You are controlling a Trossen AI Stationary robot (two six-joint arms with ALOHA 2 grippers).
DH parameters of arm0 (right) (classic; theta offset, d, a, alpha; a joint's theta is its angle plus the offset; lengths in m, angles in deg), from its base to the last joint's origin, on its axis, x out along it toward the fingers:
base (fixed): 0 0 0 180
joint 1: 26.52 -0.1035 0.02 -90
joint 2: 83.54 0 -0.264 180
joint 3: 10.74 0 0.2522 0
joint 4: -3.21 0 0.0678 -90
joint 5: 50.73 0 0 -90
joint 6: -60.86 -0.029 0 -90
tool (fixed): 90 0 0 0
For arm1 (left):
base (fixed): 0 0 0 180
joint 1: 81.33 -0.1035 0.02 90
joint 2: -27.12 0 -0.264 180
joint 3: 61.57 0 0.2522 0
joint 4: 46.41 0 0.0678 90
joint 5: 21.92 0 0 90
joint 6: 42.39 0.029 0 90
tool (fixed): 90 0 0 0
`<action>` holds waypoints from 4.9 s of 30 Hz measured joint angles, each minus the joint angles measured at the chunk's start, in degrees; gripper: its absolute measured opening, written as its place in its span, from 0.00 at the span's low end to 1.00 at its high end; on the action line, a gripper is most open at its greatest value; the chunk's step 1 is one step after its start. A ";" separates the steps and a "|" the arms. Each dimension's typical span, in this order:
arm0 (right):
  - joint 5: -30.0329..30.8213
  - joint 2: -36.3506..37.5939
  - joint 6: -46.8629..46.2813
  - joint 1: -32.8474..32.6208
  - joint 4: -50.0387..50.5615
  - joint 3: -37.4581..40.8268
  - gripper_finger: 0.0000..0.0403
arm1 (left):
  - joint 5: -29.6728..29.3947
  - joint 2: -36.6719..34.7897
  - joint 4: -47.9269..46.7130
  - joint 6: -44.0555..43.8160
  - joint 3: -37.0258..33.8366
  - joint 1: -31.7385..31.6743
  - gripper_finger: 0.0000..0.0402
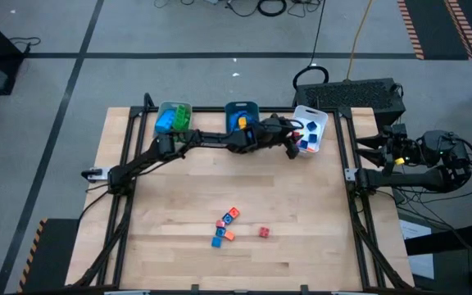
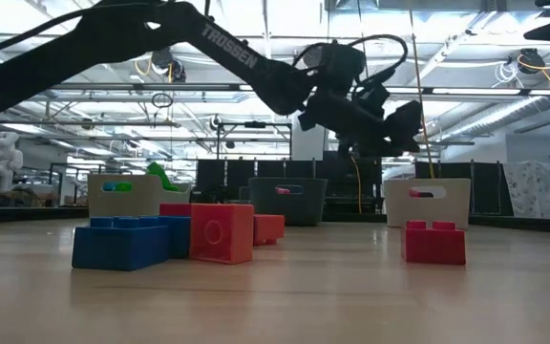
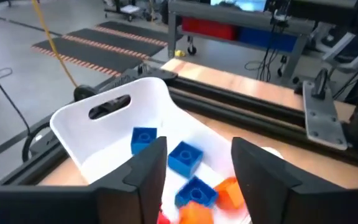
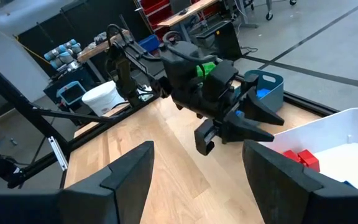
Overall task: Sort blocks by size
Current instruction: Put the small red 4 stud game piece into the white bin
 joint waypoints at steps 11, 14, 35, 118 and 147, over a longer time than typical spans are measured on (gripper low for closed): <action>-0.02 0.00 0.14 0.00 0.00 0.00 0.59 | 8.13 -5.91 -31.25 5.15 12.06 6.33 0.50; -0.02 0.00 0.54 0.00 0.00 0.00 0.59 | 8.61 -8.20 -43.60 6.98 14.40 10.13 0.50; -0.02 -0.02 2.02 0.00 0.00 0.00 0.59 | 11.67 -8.91 -57.60 -0.68 6.77 26.16 0.50; -0.02 -0.02 3.11 0.01 0.08 0.00 0.59 | -3.55 -5.32 -30.46 1.75 2.36 14.84 0.35; 0.28 0.00 4.58 0.00 0.02 -0.02 0.59 | -3.34 0.94 -5.55 -0.92 2.34 0.81 0.46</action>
